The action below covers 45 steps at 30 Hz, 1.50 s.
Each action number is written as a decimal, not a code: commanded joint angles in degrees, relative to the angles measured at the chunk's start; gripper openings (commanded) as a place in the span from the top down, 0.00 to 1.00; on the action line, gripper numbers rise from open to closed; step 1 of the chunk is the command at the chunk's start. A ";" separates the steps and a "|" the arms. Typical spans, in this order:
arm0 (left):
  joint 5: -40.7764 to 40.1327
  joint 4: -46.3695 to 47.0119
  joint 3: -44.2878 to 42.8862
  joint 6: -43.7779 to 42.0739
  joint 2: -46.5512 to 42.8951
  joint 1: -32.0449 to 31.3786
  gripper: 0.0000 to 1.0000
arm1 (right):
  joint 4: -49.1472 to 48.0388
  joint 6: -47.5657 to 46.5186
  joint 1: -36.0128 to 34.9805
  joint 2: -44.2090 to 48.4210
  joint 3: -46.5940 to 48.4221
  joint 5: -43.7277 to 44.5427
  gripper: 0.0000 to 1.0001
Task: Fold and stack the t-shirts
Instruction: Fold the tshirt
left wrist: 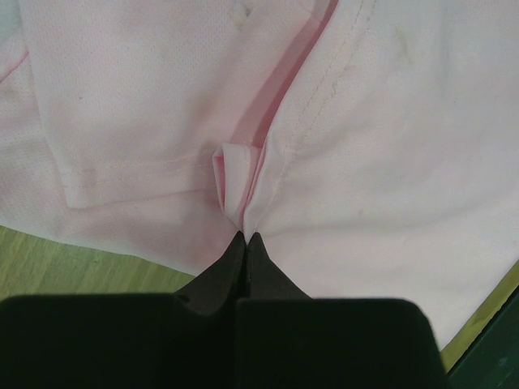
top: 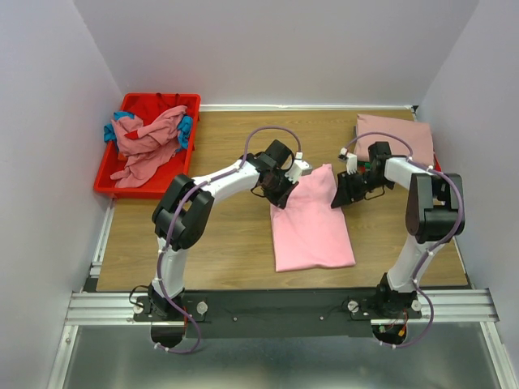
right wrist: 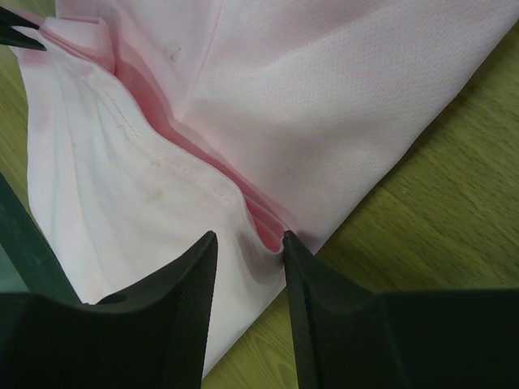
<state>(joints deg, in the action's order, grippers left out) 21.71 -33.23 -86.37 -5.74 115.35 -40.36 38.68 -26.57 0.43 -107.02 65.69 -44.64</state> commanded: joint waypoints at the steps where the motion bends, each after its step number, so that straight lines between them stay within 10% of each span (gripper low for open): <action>1: 1.84 0.80 0.32 0.02 -1.18 -0.25 1.00 | 1.75 -0.77 -1.47 -2.22 -0.91 0.78 0.54; 14: 2.01 2.12 0.85 0.55 -1.09 -0.25 1.00 | 2.72 -2.00 -2.98 -2.40 -0.65 2.63 0.53; 25: 2.28 3.79 2.78 1.26 -3.99 0.28 1.00 | 3.07 -1.73 -3.06 1.28 -0.48 2.46 1.00; 45: 7.46 5.63 9.55 3.10 -11.11 0.28 1.00 | 7.82 -5.25 -2.98 12.98 -4.34 1.57 1.00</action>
<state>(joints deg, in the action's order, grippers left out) 26.09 -28.93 -78.32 -3.60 107.02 -40.14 43.92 -30.24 -2.26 -96.84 62.30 -42.92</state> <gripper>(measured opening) 0.009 0.012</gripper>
